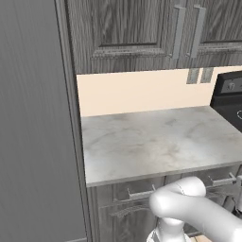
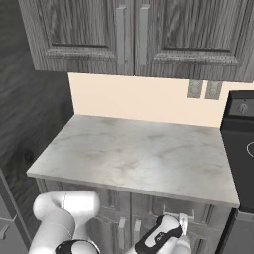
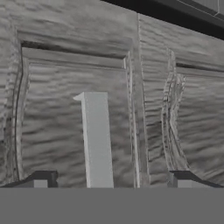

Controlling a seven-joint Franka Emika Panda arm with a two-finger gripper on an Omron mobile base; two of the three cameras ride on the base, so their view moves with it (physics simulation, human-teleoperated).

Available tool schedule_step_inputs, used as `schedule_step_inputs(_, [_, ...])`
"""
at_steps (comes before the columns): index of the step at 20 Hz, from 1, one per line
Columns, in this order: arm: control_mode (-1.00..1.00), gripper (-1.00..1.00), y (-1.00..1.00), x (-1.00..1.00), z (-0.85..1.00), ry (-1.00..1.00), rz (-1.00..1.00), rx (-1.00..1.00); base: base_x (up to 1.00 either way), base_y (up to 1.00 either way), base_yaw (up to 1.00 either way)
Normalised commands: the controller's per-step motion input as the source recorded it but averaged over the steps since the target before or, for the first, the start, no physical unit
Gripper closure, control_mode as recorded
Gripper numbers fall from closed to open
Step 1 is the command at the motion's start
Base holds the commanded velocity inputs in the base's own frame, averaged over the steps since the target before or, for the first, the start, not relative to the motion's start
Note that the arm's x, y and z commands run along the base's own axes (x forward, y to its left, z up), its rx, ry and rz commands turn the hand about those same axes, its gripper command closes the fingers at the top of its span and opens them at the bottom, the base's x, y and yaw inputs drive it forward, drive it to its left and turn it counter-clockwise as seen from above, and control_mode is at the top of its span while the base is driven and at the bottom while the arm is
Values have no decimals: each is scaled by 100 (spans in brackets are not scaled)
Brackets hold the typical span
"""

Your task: Take the tongs from the drawer on the right and place them on the dining counter next to the tray containing the hot dog.

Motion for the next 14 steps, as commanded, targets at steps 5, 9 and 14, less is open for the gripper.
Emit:
schedule_step_inputs(5, [-100,-100,-2,24,-7,0,-8,0,0,0,0])
schedule_step_inputs(9, [-100,-100,-7,23,-1,0,-7,0,0,0,0])
schedule_step_inputs(14, [-100,-100,-7,28,-9,0,-6,0,0,0,0])
